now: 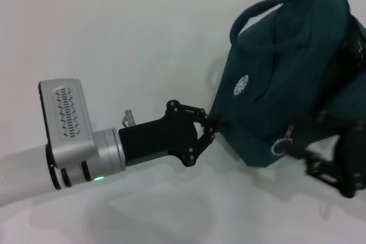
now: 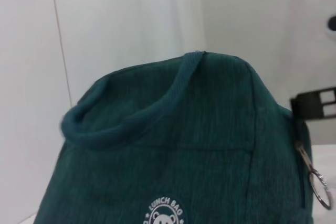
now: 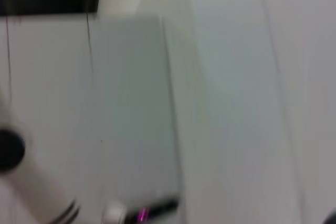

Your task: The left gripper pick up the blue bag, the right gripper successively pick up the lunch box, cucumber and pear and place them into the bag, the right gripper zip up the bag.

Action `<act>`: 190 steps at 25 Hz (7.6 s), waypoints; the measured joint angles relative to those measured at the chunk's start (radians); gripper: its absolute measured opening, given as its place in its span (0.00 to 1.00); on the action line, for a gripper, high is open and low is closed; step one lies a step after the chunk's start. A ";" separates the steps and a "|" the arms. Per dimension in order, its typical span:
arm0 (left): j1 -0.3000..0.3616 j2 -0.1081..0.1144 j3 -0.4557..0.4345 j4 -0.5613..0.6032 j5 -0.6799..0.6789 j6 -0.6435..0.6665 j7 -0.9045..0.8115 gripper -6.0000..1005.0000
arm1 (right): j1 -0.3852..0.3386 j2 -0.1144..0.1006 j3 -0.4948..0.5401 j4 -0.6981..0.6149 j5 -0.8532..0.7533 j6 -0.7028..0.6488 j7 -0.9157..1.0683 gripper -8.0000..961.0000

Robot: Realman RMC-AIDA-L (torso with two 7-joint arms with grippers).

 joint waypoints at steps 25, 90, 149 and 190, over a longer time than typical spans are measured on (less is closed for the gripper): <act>-0.028 0.000 0.023 -0.008 0.007 -0.002 -0.038 0.05 | 0.011 0.013 0.264 0.025 -0.124 0.112 0.058 0.51; 0.042 0.000 0.055 -0.033 -0.072 -0.018 0.079 0.05 | 0.096 0.014 0.200 0.014 -0.320 0.200 0.186 0.50; 0.017 0.000 0.055 -0.034 -0.079 -0.033 0.054 0.05 | 0.133 0.029 0.161 0.013 -0.311 0.172 0.176 0.24; 0.014 0.000 0.055 -0.033 -0.072 -0.036 0.047 0.05 | 0.057 -0.006 0.192 -0.015 -0.319 0.048 0.174 0.22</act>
